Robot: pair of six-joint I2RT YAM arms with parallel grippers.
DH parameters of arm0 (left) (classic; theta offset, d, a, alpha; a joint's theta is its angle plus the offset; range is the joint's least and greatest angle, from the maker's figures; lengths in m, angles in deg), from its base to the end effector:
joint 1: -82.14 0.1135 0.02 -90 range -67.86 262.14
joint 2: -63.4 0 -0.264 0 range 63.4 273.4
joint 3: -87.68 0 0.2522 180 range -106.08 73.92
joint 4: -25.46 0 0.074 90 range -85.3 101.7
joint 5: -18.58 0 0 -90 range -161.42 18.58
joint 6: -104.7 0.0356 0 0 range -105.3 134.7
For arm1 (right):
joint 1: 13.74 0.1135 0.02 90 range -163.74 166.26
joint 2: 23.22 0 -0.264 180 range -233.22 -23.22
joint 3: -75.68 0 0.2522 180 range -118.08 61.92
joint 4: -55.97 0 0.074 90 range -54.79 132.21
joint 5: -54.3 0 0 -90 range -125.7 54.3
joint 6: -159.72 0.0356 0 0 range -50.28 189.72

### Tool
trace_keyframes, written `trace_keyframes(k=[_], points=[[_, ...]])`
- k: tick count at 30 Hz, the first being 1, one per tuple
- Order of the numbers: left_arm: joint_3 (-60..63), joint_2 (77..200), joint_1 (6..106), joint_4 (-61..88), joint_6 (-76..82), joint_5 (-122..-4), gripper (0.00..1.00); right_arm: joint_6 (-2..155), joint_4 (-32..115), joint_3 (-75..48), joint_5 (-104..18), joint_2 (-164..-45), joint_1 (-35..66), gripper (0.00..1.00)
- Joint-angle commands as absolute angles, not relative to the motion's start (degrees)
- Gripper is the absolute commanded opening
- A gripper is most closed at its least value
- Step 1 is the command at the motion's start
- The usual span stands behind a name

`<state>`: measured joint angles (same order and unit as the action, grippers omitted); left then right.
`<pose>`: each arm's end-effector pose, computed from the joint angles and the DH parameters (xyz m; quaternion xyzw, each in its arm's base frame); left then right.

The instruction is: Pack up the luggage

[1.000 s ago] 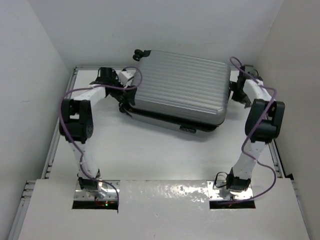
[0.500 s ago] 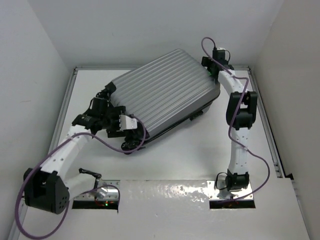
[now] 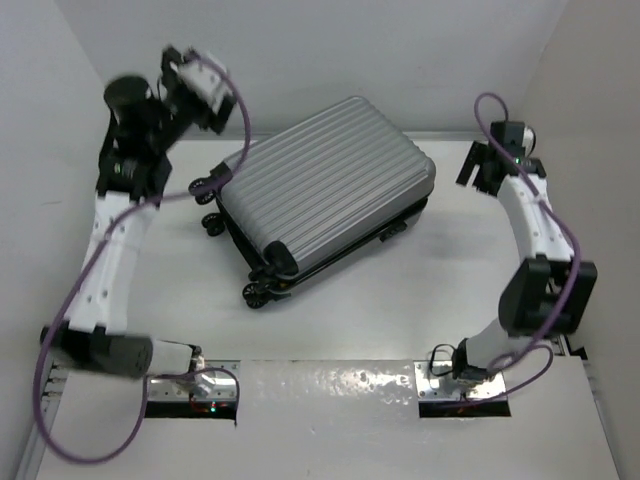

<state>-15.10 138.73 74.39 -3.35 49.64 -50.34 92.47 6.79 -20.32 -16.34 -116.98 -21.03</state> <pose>0.2798 -0.0510 0.4826 0.3751 0.6086 0.0343 0.6984 0.3583 -0.0577 0.3082 0.2972 0.8697 -0.1063 0.3795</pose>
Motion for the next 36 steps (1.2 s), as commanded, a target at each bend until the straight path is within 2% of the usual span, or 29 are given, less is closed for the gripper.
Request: trace_keyframes(k=[1,4,6,8,11,12,14,19,22,24,26,29,33,36], points=[[-35.8,159.7,79.2,-17.1,41.8,-60.2,0.72,93.0,5.7,-8.7,-22.7,-107.3,-18.1,0.96],[-51.4,175.4,82.1,-25.2,41.3,-64.4,0.7,92.5,6.0,3.0,-24.4,-101.8,-10.1,0.97],[-54.9,181.9,84.8,-24.3,41.8,-62.6,0.7,96.0,5.6,5.9,-23.7,-101.7,-5.4,0.97],[-53.5,183.8,84.8,-22.1,43.0,-62.2,0.68,98.9,9.0,10.8,-27.3,-102.2,-4.0,0.96],[-45.6,183.3,84.7,-17.1,47.7,-57.5,0.67,102.9,16.4,14.2,-29.6,-104.4,-3.4,0.96],[-39.6,181.5,84.6,-14.0,49.3,-54.2,0.67,103.1,17.9,13.8,-30.7,-105.7,-3.4,0.96],[-33.2,177.8,84.0,-11.3,54.5,-51.7,0.67,101.8,20.2,8.3,-31.7,-111.8,-3.4,0.96],[-11.4,166.8,81.0,-13.3,74.9,-42.3,0.63,95.5,17.8,-17.4,-39.5,-127.3,-3.1,0.96],[0.9,154.2,77.9,-18.0,86.3,-38.7,0.63,92.2,17.9,-32.2,-47.0,-137.5,-0.8,0.95],[9.7,148.5,73.5,-22.8,92.0,-37.9,0.63,87.8,16.0,-43.8,-49.0,-144.2,1.6,0.94],[20.0,136.9,66.0,-22.6,95.7,-36.3,0.64,82.7,15.3,-54.0,-52.3,-149.2,6.6,0.96],[23.5,130.7,60.1,-20.2,94.0,-35.2,0.65,86.9,21.3,-57.1,-54.9,-150.3,7.7,0.99],[20.1,127.1,57.6,-12.5,76.3,-36.3,0.66,91.1,22.3,-53.5,-41.2,-145.7,2.0,0.99],[12.4,126.5,57.9,-9.3,65.0,-40.7,0.65,92.3,14.6,-51.9,-29.1,-142.3,-6.1,0.99]])
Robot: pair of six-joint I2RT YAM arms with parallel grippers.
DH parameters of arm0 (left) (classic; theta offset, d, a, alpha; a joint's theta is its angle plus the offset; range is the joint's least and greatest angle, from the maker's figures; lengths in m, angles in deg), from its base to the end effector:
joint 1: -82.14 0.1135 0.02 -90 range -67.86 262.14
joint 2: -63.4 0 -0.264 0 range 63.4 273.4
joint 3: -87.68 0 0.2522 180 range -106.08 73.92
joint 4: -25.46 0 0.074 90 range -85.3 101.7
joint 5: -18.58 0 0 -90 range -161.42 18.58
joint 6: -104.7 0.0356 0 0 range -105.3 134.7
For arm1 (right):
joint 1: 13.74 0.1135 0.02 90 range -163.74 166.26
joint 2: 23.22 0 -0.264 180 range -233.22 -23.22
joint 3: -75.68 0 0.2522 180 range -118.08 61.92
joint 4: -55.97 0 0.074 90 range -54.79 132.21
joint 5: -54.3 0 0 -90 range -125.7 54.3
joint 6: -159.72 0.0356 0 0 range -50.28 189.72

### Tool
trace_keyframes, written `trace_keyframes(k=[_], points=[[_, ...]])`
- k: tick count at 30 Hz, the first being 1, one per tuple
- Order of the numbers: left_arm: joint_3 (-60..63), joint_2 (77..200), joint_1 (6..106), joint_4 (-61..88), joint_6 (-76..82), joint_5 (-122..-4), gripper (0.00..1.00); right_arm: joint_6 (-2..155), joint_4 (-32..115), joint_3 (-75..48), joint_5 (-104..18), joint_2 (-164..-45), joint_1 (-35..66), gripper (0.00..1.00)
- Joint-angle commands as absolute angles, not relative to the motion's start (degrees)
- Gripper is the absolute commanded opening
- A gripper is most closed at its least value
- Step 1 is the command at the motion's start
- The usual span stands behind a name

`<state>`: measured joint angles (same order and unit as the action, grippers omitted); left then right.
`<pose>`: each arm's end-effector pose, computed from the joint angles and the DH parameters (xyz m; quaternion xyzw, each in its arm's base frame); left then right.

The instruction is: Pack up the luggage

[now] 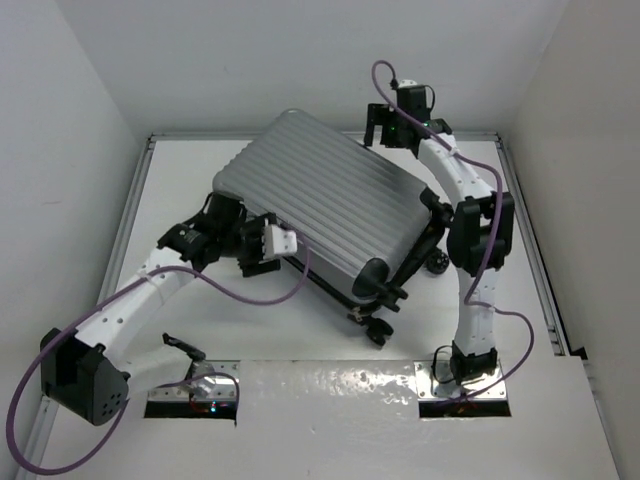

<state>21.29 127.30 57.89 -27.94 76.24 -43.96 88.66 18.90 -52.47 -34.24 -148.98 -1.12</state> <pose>0.1960 -0.1063 0.2796 0.6813 0.6166 -0.1080 0.3794 0.5041 0.1119 0.2759 0.0547 0.8840 0.1154 0.4498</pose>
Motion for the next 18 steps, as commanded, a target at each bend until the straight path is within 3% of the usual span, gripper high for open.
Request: trace_keyframes(k=[1,7,12,13,16,18], points=[[8.7,126.4,57.9,-6.5,61.8,-42.1,0.65,91.7,12.1,-52.1,-23.2,-141.2,-7.8,0.99],[-4.1,130.0,59.9,7.2,42.1,-50.6,0.64,83.0,-0.6,-46.0,-14.2,-125.5,-11.1,0.99],[-17.3,146.8,68.2,-0.6,37.9,-57.9,0.61,89.9,-3.3,-21.0,-13.3,-105.7,-11.1,0.99],[-24.7,150.8,69.7,-4.0,37.1,-59.8,0.6,90.6,-2.7,-16.8,-12.3,-102.1,-11.2,0.98],[-40.7,166.2,73.3,-15.4,36.4,-64.9,0.57,94.3,-5.2,-1.3,-8.9,-91.4,-11.2,0.88],[-46.1,173.8,74.7,-15.3,36.0,-68.7,0.57,96.9,-7.3,3.1,-8.5,-87.6,-11.2,0.62]])
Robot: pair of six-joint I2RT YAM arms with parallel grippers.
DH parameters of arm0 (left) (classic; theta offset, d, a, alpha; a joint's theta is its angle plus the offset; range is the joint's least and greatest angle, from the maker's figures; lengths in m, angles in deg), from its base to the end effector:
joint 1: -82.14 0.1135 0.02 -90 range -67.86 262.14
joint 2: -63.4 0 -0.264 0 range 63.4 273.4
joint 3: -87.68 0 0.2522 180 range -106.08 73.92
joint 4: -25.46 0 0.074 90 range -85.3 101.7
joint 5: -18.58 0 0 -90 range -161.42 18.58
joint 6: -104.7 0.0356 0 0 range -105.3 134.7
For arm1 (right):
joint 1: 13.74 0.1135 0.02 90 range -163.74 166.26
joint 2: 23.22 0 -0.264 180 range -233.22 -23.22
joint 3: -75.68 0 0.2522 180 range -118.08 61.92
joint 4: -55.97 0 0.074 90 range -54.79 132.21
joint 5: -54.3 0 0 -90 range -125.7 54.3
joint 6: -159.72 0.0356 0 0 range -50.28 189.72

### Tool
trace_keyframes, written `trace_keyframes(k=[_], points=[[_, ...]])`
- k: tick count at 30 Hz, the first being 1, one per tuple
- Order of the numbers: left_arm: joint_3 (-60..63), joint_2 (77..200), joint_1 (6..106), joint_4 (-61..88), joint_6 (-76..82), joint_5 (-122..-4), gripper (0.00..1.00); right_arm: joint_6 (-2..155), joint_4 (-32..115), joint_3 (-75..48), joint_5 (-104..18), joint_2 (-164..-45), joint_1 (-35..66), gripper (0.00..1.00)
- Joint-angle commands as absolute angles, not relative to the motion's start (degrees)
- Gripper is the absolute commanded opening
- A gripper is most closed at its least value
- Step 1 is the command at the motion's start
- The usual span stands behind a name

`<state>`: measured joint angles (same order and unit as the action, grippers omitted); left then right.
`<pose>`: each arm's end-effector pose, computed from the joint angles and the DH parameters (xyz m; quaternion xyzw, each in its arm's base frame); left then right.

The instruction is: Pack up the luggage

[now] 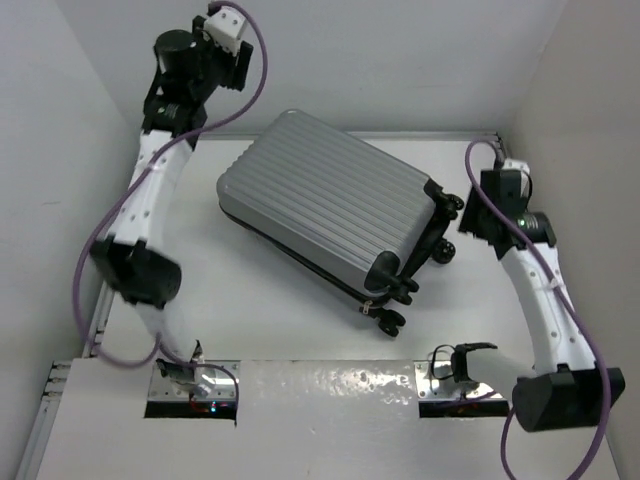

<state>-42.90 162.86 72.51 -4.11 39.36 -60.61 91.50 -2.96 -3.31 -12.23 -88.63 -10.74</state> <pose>0.3816 -0.0715 0.5072 0.2692 0.6436 0.0282 0.7159 0.2307 -0.0021 0.3369 0.2240 0.8810 -0.1040 0.4036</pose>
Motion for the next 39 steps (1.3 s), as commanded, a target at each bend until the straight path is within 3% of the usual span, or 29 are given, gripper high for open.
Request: trace_keyframes(k=[1,2,3,7,9,15,20,25,29,31,34,36,39], points=[[-47.3,175.9,75.0,-14.8,36.4,-69.3,0.57,98.0,-9.0,7.4,-8.4,-86.9,-11.2,0.51],[-48.2,179.6,75.1,-14.4,36.6,-70.4,0.57,99.2,-9.3,9.6,-8.8,-86.8,-11.3,0.35],[-49.4,181.1,75.5,-13.1,36.2,-71.0,0.57,100.8,-9.1,11.5,-11.5,-87.1,-11.3,0.3],[-48.2,186.2,77.2,-12.6,33.2,-63.9,0.55,103.2,7.7,21.6,-25.9,-91.5,-11.3,0.26],[-42.3,185.7,77.9,-10.9,33.8,-57.9,0.54,101.9,14.1,20.4,-32.9,-98.7,-11.3,0.21],[-14.6,171.0,78.0,-6.4,45.8,-35.9,0.55,96.8,24.3,-1.0,-39.3,-118.6,-7.1,0.17],[-2.1,160.6,78.0,-21.7,58.4,-25.5,0.56,95.0,26.5,-23.8,-46.9,-133.2,1.2,0.18],[2.6,155.4,79.0,-16.0,49.1,-33.2,0.58,100.6,28.3,-32.5,-48.8,-139.0,1.8,0.18],[-5.4,157.6,82.0,-10.5,44.3,-42.9,0.58,102.4,29.9,-29.9,-48.3,-137.9,1.7,0.17],[-13.6,159.1,84.9,-6.6,40.0,-47.0,0.63,98.3,25.1,-31.2,-45.8,-137.5,1.3,0.21],[-24.9,160.4,86.6,3.1,36.1,-56.6,0.74,94.1,13.2,-34.8,-40.0,-136.2,-3.6,0.46],[-30.9,161.6,86.1,5.1,38.6,-51.4,0.77,95.5,7.8,-33.2,-40.5,-133.3,-11.9,0.64],[-48.6,168.3,78.2,-6.5,46.9,-44.3,0.76,98.3,6.9,-24.1,-38.0,-124.4,-22.1,0.79]])
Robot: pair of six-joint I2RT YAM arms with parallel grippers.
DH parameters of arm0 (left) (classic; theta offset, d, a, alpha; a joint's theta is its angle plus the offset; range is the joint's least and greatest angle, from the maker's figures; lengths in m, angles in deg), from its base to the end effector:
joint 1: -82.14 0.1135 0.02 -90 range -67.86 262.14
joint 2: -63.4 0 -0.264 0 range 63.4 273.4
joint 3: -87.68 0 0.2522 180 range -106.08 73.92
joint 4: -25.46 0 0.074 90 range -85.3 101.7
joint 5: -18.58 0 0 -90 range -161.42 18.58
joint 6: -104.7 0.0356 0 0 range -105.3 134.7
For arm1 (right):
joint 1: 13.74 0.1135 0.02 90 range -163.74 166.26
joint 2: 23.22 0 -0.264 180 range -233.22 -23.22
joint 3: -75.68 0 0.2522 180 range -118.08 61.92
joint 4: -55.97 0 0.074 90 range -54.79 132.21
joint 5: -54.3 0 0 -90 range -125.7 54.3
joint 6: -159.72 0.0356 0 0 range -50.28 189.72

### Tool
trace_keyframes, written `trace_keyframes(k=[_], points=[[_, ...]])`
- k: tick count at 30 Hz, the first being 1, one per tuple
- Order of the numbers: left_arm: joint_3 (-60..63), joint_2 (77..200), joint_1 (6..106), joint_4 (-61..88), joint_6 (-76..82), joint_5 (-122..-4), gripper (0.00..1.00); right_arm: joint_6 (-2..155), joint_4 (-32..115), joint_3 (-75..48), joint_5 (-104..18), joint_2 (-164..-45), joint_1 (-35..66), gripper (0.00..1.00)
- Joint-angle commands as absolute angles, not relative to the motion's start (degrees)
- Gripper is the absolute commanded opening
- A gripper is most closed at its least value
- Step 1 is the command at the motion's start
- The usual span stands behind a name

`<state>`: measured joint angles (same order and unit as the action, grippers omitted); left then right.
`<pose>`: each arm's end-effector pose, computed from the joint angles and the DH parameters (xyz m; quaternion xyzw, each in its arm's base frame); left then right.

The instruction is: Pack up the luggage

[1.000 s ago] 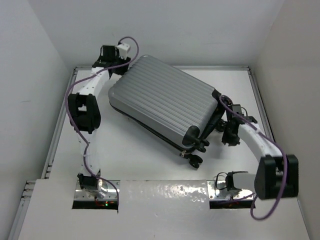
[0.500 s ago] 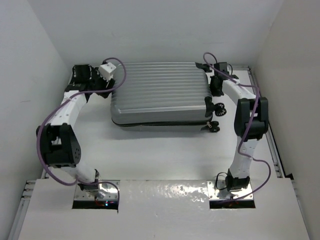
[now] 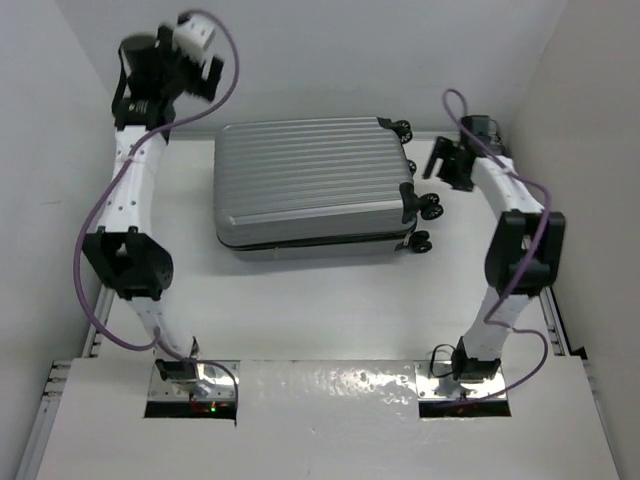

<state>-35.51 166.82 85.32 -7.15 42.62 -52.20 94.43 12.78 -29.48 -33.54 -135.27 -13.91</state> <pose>0.4235 0.0118 0.4317 0.2668 0.7306 0.0391 0.6273 0.4398 -0.0026 0.2439 0.2087 0.9163 0.0552 0.3373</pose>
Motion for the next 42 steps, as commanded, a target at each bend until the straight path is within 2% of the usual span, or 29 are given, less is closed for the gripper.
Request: trace_keyframes(k=[1,3,4,6,9,14,23,33,36,37,38,40,42], points=[[-57.7,173.2,70.8,-16.1,51.7,-45.7,0.76,98.5,7.2,-21.6,-36.2,-121.8,-23.7,0.81],[-63.8,177.4,63.3,-25.9,57.9,-44.9,0.81,98.0,8.7,-14.4,-35.9,-114.0,-26.4,0.87],[-65.6,180.0,55.7,-33.0,63.2,-44.3,0.9,95.8,9.1,-12.5,-35.8,-111.5,-26.6,0.97],[-65.1,182.5,49.5,-35.7,64.6,-41.6,0.97,94.3,10.6,-6.1,-36.2,-106.7,-26.6,0.99],[-62.8,185.6,44.0,-29.3,53.9,-32.9,1.0,90.7,14.5,2.7,-39.1,-97.2,-26.7,0.99],[-61.5,190.3,34.7,-18.0,48.7,-41.1,1.0,85.5,12.4,10.1,-37.6,-84.6,-26.6,0.99],[-60.6,197.5,30.1,-13.8,43.7,-53.8,1.0,90.4,9.3,16.8,-38.2,-72.9,-26.6,0.99],[-59.6,203.3,29.9,-14.6,42.7,-50.7,0.99,89.3,10.1,20.0,-44.0,-68.8,-26.7,0.99],[-60.3,204.7,29.9,-14.0,40.4,-48.4,0.71,89.2,11.9,22.2,-45.9,-66.6,-26.6,0.99],[-60.7,204.6,29.9,-14.8,40.7,-47.7,0.54,89.5,12.5,23.0,-46.7,-65.9,-26.6,0.99],[-61.2,204.6,29.9,-15.8,41.3,-46.0,0.41,90.2,13.4,23.8,-47.3,-64.7,-26.6,0.99],[-62.0,203.4,30.1,-18.6,43.1,-46.2,0.02,91.1,17.2,26.9,-50.2,-63.3,-26.6,0.99],[-62.4,201.6,30.5,-20.5,45.1,-47.2,0.0,92.8,25.3,32.3,-53.0,-60.9,-26.6,0.99]])
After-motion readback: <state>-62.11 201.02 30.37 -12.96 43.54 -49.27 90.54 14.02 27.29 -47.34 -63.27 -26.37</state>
